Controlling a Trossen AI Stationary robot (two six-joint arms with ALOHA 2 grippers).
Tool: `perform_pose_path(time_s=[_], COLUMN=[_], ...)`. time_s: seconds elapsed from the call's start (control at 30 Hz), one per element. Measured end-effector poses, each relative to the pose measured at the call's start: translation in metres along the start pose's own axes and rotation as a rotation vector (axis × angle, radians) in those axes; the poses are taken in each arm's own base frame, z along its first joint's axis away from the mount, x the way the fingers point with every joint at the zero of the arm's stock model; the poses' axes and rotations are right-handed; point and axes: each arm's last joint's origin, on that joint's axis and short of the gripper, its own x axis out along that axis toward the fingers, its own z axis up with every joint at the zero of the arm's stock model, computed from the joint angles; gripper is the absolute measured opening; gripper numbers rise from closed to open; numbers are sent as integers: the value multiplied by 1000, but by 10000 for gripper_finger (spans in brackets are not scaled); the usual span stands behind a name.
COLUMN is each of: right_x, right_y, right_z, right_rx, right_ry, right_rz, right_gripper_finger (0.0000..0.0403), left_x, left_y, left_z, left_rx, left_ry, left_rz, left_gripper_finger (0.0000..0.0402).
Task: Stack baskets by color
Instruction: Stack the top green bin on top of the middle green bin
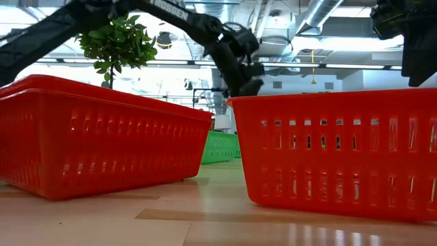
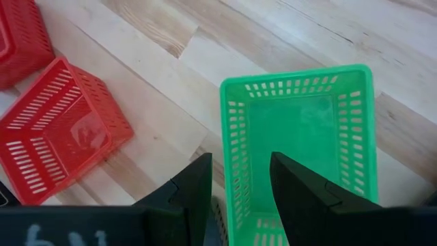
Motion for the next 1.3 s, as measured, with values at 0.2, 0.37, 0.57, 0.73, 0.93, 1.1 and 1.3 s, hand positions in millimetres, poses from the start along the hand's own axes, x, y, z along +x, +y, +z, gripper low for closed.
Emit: perform_pose_path(time_s=[0.2,0.37,0.57,0.73,0.93,1.1,1.3], right_x=[0,0,0,0,0,0,0], right_y=[0,0,1,1,1,1,1], right_z=[0,0,0,0,0,0,0], right_rx=[-4,-4,-19,-25,-27,-28,-28], right_ry=[0,0,-1,-2,-2,-2,-1], right_rz=[0,1,11,14,14,14,14], right_gripper_finger=[170,170,170,170,170,170,170], left_x=[22,31,31,37,48,54,53], left_y=[-6,-8,-7,-7,-10,-13,-12], left_z=[-4,-7,-9,-10,-20,-25,-24], left_rx=[61,79,132,151,168,184,184], left_ry=[83,103,110,106,165,204,208], left_rz=[-34,-38,-41,-42,-79,-73,-51], left_gripper_finger=[203,203,203,203,203,188,111])
